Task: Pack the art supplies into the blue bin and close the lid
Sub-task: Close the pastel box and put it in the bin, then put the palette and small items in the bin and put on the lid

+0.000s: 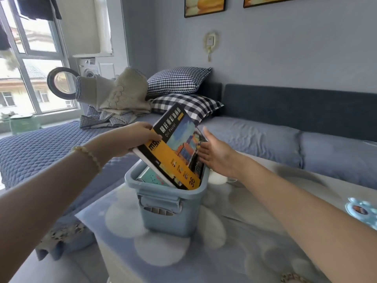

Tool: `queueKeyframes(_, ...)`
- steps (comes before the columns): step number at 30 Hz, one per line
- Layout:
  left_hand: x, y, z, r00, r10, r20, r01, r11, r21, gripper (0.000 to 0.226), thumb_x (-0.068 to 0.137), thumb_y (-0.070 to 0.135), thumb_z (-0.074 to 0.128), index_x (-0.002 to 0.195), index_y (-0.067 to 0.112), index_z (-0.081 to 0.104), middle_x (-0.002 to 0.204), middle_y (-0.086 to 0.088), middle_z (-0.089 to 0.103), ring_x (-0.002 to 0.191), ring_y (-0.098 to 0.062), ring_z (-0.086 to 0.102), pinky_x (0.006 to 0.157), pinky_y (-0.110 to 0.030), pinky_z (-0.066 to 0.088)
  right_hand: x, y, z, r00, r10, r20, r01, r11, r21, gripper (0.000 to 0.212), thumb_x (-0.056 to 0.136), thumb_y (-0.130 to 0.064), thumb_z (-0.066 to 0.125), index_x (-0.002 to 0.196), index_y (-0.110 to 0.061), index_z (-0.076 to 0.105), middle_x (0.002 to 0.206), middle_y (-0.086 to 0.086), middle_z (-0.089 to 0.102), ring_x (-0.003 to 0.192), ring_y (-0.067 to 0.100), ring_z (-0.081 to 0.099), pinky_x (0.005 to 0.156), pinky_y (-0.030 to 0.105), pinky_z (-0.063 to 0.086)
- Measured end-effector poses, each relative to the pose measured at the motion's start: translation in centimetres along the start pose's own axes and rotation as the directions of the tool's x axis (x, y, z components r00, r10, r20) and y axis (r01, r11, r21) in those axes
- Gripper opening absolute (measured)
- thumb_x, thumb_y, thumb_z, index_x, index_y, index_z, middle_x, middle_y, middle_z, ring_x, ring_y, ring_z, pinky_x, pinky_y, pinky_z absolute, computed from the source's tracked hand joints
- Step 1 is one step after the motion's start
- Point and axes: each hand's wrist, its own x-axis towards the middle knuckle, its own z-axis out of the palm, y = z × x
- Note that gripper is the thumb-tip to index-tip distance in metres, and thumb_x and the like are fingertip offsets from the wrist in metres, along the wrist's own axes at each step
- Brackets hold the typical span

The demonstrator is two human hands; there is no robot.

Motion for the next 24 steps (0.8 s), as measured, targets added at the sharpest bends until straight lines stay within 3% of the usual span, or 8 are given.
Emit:
queueKeyframes(2, -0.2, 0.0, 0.0, 1.0, -0.006, -0.007, 0.007, 0.999, 0.034, 0.018, 0.094, 0.016, 0.057, 0.11, 0.012, 0.051, 0.089, -0.008, 0.066, 0.074, -0.02, 0.065, 0.067, -0.03, 0.054, -0.2, -0.1, 0.2, 1.0, 0.024, 0.016, -0.024, 1.0, -0.008, 0.062, 0.101, -0.047, 0.024, 0.145, -0.003, 0.029, 0.146, 0.011, 0.04, 0.134, 0.022, 0.038, 0.105, 0.027, 0.03)
queueKeyframes(6, 0.2, -1.2, 1.6, 0.999, -0.046, -0.013, 0.047, 0.993, 0.104, 0.019, 0.094, 0.019, 0.058, 0.11, 0.013, 0.049, 0.086, -0.005, 0.062, 0.072, -0.017, 0.063, 0.06, -0.025, 0.05, 0.3, 0.1, 0.7, 0.999, 0.033, 0.008, -0.033, 0.999, 0.013, 0.066, 0.1, -0.05, 0.025, 0.147, -0.005, 0.023, 0.152, 0.012, 0.031, 0.139, 0.023, 0.032, 0.112, 0.032, 0.027)
queueKeyframes(10, 1.9, -3.9, 3.9, 0.998, 0.006, -0.066, 0.02, 0.92, 0.391, 0.033, 0.09, 0.029, 0.06, 0.116, 0.009, 0.057, 0.109, -0.011, 0.062, 0.101, -0.027, 0.059, 0.082, -0.036, 0.051, 0.5, 0.3, 0.4, 1.0, 0.025, 0.011, -0.026, 0.999, 0.019, 0.072, 0.099, -0.051, 0.025, 0.149, -0.001, 0.01, 0.156, 0.015, 0.018, 0.143, 0.025, 0.024, 0.115, 0.032, 0.023)
queueKeyframes(12, 2.3, -4.9, 4.1, 0.991, 0.066, -0.113, 0.006, 0.841, 0.541, 0.051, 0.089, 0.036, 0.06, 0.135, 0.02, 0.044, 0.134, -0.011, 0.044, 0.126, -0.031, 0.037, 0.102, -0.042, 0.038, 0.7, 0.6, 0.2, 1.0, 0.006, -0.012, -0.006, 0.998, -0.056, 0.071, 0.099, -0.052, 0.025, 0.15, -0.004, 0.011, 0.157, 0.014, 0.016, 0.144, 0.024, 0.021, 0.117, 0.033, 0.021)
queueKeyframes(14, 2.3, -5.6, 4.1, 0.991, 0.116, -0.061, -0.049, 0.761, 0.647, 0.071, 0.091, 0.039, 0.056, 0.15, 0.029, 0.018, 0.154, -0.006, 0.014, 0.138, -0.032, 0.014, 0.111, -0.045, 0.021, 0.9, 0.9, 0.0, 0.998, -0.028, -0.056, 0.019, 0.989, -0.149, 0.071, 0.098, -0.054, 0.025, 0.15, -0.007, 0.015, 0.157, 0.011, 0.019, 0.143, 0.023, 0.024, 0.117, 0.033, 0.022)
queueKeyframes(16, 2.5, -6.1, 4.4, 0.994, 0.1, 0.035, -0.092, 0.648, 0.756, 0.066, 0.098, 0.042, 0.042, 0.152, 0.031, 0.006, 0.16, 0.002, -0.004, 0.145, -0.029, -0.002, 0.116, -0.046, 0.006, 1.2, 1.2, -0.2, 0.996, -0.052, -0.077, 0.038, 0.984, -0.174, 0.07, 0.098, -0.054, 0.024, 0.15, -0.007, 0.018, 0.156, 0.01, 0.022, 0.143, 0.022, 0.025, 0.116, 0.032, 0.023)
queueKeyframes(22, 3.0, -5.3, 4.3, 0.99, -0.09, 0.105, -0.047, 0.495, 0.868, 0.061, 0.098, 0.056, 0.02, 0.151, 0.037, -0.003, 0.16, 0.0, -0.014, 0.145, -0.032, -0.018, 0.115, -0.051, -0.012, -0.3, 1.7, -1.7, 0.994, -0.093, -0.065, 0.084, 0.988, -0.126, 0.067, 0.1, -0.05, 0.022, 0.15, -0.007, 0.019, 0.157, 0.01, 0.022, 0.143, 0.021, 0.025, 0.117, 0.032, 0.023)
queueKeyframes(24, 2.7, -3.4, 4.4, 0.997, -0.002, 0.071, -0.059, 0.529, 0.846, 0.063, 0.096, 0.06, 0.02, 0.152, 0.037, 0.003, 0.16, -0.003, -0.013, 0.145, -0.032, -0.017, 0.115, -0.051, -0.011, -2.0, 1.7, -3.9, 0.992, -0.1, -0.081, 0.085, 0.981, -0.176, 0.065, 0.099, -0.052, 0.021, 0.147, -0.009, 0.027, 0.155, 0.009, 0.027, 0.141, 0.02, 0.029, 0.115, 0.034, 0.026)
